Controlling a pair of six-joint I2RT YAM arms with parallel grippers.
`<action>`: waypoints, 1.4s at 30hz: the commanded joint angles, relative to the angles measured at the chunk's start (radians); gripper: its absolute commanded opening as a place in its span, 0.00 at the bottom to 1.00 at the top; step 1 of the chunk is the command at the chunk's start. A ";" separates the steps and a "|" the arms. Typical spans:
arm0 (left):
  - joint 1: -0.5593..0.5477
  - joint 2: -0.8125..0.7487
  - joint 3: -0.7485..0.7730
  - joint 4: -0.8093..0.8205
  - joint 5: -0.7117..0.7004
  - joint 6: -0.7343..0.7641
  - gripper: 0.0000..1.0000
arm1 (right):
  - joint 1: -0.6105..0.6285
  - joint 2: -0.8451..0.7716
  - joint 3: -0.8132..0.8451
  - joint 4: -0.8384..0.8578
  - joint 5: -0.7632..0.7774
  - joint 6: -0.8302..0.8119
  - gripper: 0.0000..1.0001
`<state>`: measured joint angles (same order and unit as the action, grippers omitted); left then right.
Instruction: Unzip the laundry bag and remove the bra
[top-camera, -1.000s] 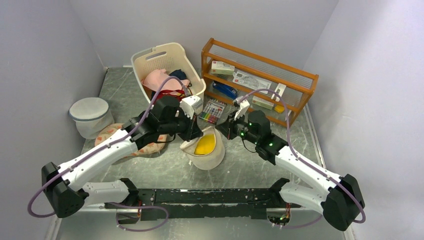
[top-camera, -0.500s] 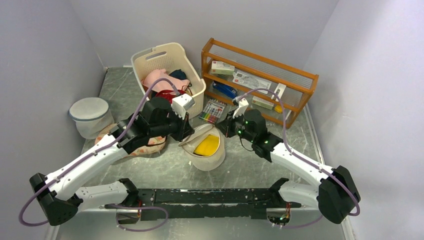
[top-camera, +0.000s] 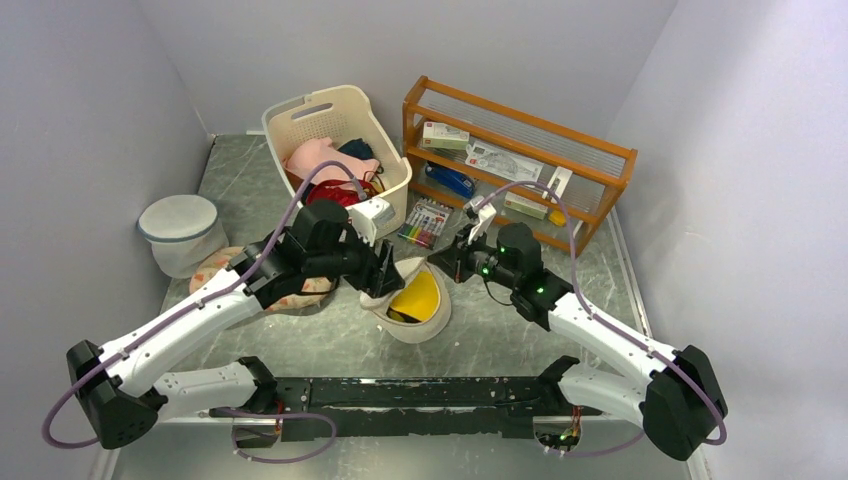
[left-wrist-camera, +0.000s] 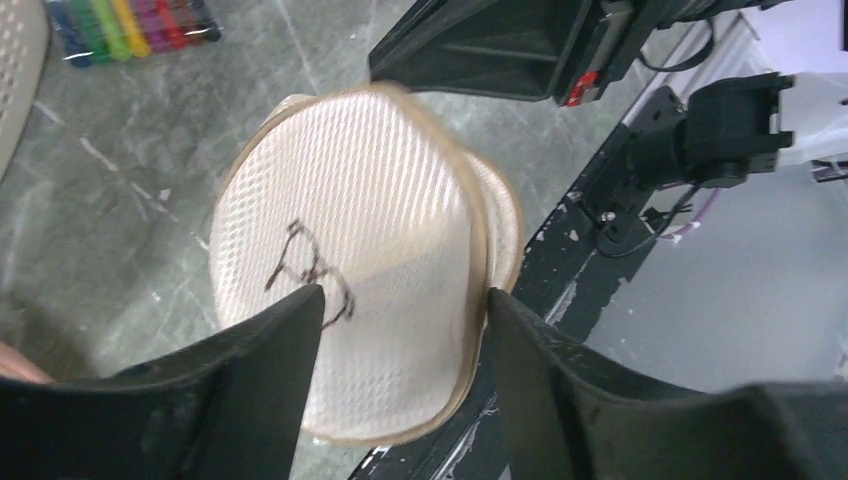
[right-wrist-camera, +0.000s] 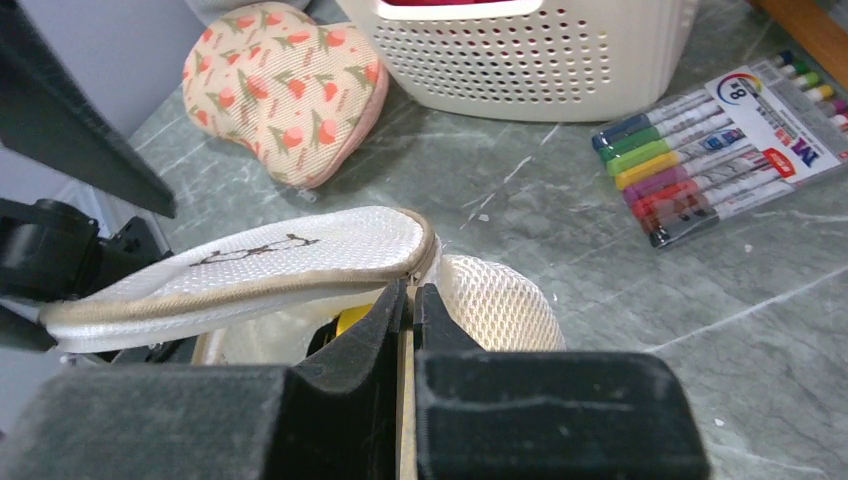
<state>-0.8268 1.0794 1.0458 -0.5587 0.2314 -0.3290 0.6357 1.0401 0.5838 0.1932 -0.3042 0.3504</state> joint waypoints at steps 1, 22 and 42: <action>-0.014 0.009 0.004 0.104 0.104 -0.013 0.77 | -0.003 -0.011 0.002 0.035 -0.070 -0.008 0.00; -0.290 0.274 0.164 0.042 -0.441 -0.097 0.75 | -0.001 -0.064 0.004 0.001 -0.076 0.015 0.00; -0.294 0.243 0.201 0.025 -0.366 0.074 0.07 | -0.002 -0.026 0.016 0.018 -0.044 -0.013 0.00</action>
<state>-1.1152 1.3987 1.2106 -0.5362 -0.2001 -0.3450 0.6361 0.9955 0.5777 0.1772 -0.3683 0.3584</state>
